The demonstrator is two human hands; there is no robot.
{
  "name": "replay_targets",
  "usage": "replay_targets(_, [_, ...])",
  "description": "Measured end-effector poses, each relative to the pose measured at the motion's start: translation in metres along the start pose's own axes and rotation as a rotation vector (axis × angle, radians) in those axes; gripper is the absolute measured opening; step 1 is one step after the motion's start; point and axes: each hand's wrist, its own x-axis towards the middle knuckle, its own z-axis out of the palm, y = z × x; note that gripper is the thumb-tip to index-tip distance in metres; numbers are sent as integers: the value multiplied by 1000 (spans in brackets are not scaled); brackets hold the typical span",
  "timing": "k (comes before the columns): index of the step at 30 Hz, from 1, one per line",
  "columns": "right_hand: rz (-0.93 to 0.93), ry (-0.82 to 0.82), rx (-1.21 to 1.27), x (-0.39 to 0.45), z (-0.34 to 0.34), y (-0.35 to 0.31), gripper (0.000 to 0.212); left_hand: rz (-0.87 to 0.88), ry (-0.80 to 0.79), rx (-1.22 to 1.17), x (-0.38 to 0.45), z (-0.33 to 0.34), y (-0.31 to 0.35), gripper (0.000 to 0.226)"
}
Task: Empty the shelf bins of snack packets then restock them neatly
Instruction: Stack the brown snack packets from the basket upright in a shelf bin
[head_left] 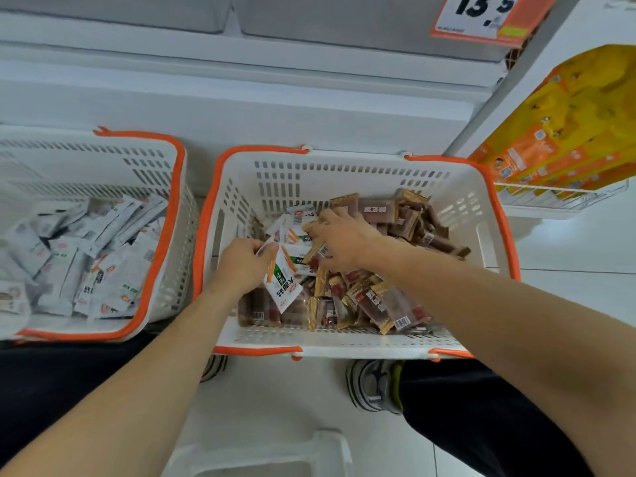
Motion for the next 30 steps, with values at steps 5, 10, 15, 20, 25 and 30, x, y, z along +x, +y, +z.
replay_targets(5, [-5,-156,-162,58,36,10,91,67,27,175,24,0,2,22])
replay_targets(10, [-40,-104,-180,47,33,40,70,88,-10,170,61,18,18,36])
replay_targets(15, [-16,-104,-49,14,18,66,48,112,-336,463,88,38,5,95])
replay_targets(20, [-42,-192,7,26,5,64,43,73,-384,387,97,44,-9,114])
replay_targets(25, [72,-92,230,55,17,63,34,4,-368,288,99,47,-12,111])
replay_targets(30, [123,-171,233,87,24,57,104,-86,-429,369,98,37,-7,83])
